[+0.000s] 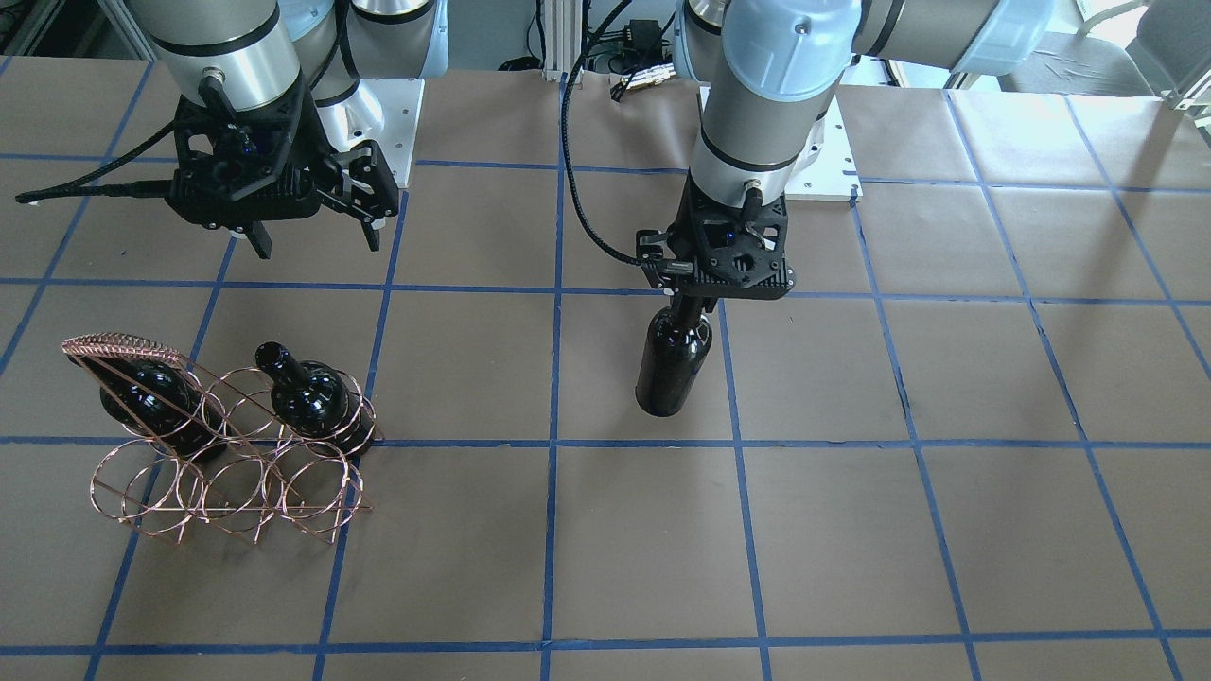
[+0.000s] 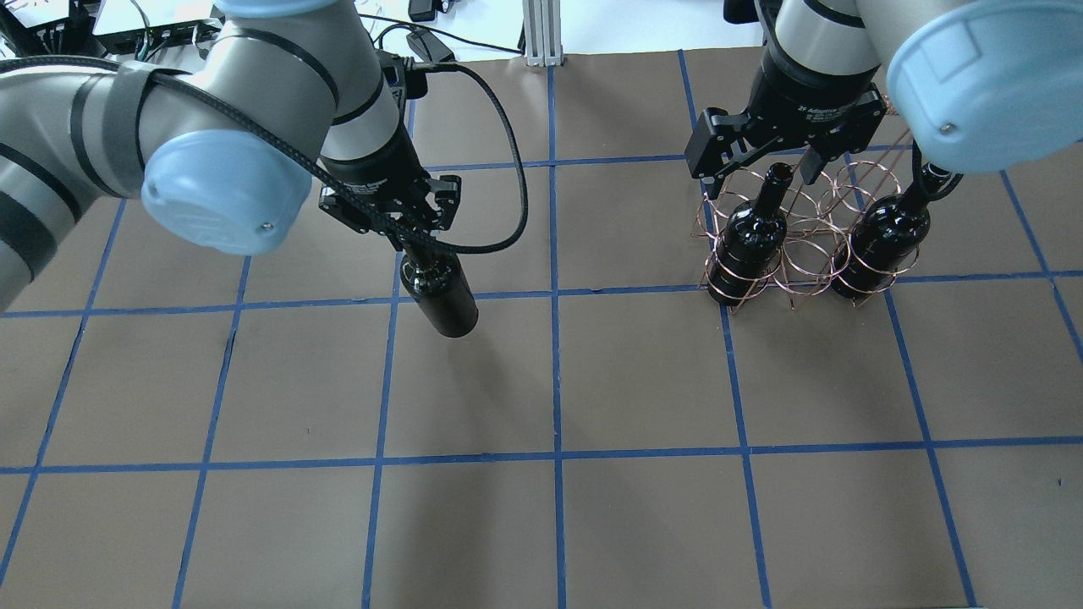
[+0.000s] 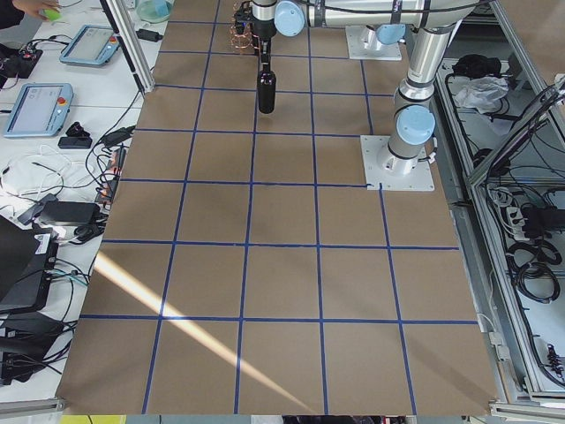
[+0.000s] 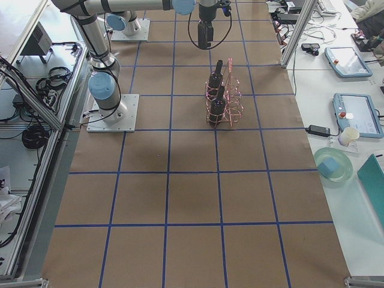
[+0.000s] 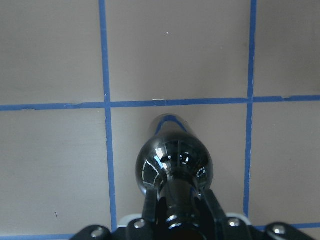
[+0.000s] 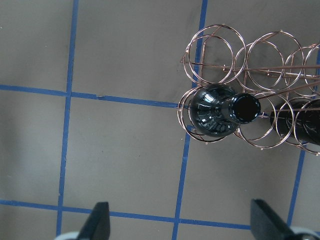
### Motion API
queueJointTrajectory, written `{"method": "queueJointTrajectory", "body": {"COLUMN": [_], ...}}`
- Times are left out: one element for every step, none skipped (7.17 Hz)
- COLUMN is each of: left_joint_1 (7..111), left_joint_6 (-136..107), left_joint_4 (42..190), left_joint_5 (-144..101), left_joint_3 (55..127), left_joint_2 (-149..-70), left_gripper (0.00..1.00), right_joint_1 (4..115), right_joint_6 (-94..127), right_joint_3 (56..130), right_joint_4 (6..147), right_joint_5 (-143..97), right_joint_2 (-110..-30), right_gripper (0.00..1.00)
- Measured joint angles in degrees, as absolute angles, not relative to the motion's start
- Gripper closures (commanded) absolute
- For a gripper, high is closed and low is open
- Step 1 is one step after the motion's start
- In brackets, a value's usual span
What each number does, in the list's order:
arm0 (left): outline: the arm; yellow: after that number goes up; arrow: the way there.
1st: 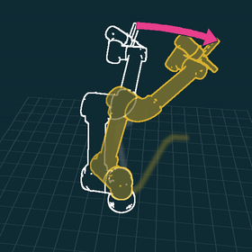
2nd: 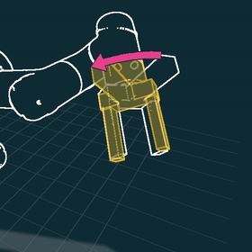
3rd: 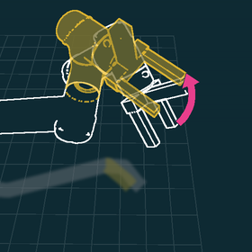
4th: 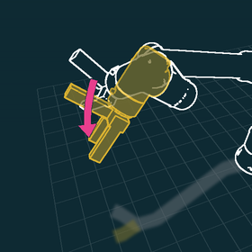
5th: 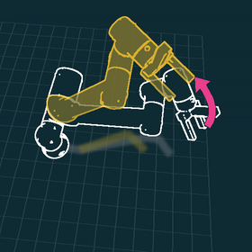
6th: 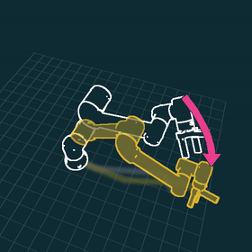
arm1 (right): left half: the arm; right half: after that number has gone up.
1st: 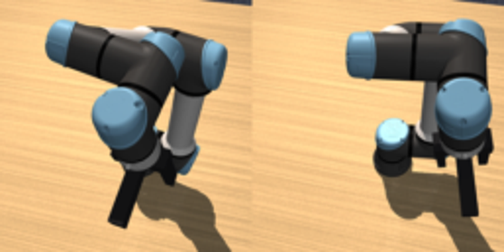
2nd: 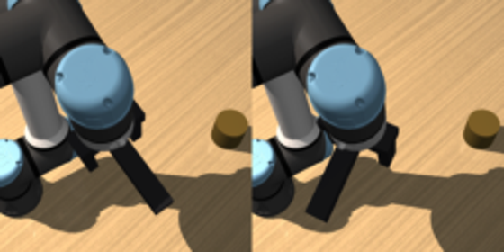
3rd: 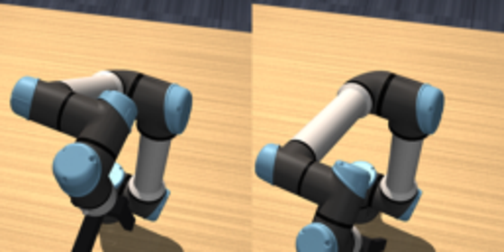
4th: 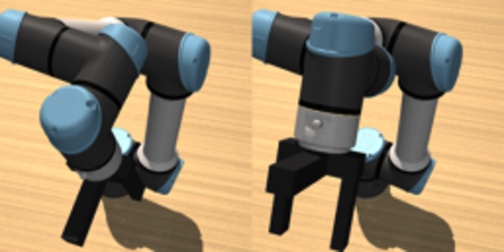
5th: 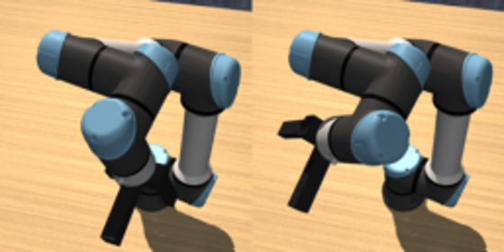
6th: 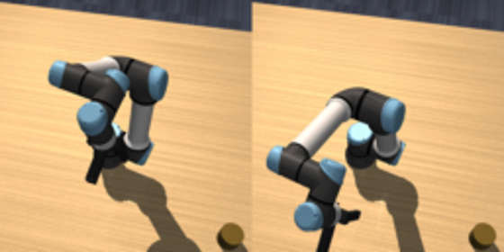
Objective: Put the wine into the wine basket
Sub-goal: 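Carry the upright bottle toward the table center with the left gripper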
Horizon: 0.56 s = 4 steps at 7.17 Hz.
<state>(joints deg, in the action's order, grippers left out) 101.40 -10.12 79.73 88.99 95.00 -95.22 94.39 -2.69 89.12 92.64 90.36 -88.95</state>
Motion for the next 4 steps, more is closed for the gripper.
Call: {"method": "queueJointTrajectory", "body": {"left_joint_1": [101.6,101.1,100.6,100.5], "left_joint_6": [-10.5,-10.7,-11.0,-11.7], "left_joint_4": [80.4,81.0,82.0,85.5], "left_joint_5": [88.9,87.9,86.4,85.6], "left_joint_3": [96.1,96.6,96.8,97.4], "left_joint_2": [-93.9,-92.9,-91.9,-90.2], "left_gripper": [1.00,1.00,1.00,1.00], "right_joint_1": [94.4,94.4,94.4,94.5], "right_joint_6": [-2.8,-2.8,-2.6,-2.4], "right_joint_3": [89.1,89.1,89.1,89.1], "right_joint_4": [92.6,92.6,92.6,92.7], "right_joint_5": [90.4,90.3,90.3,90.5], "right_joint_2": [-88.9,-88.9,-89.0,-89.0], "right_gripper": [0.00,0.00,0.00,0.00]}}
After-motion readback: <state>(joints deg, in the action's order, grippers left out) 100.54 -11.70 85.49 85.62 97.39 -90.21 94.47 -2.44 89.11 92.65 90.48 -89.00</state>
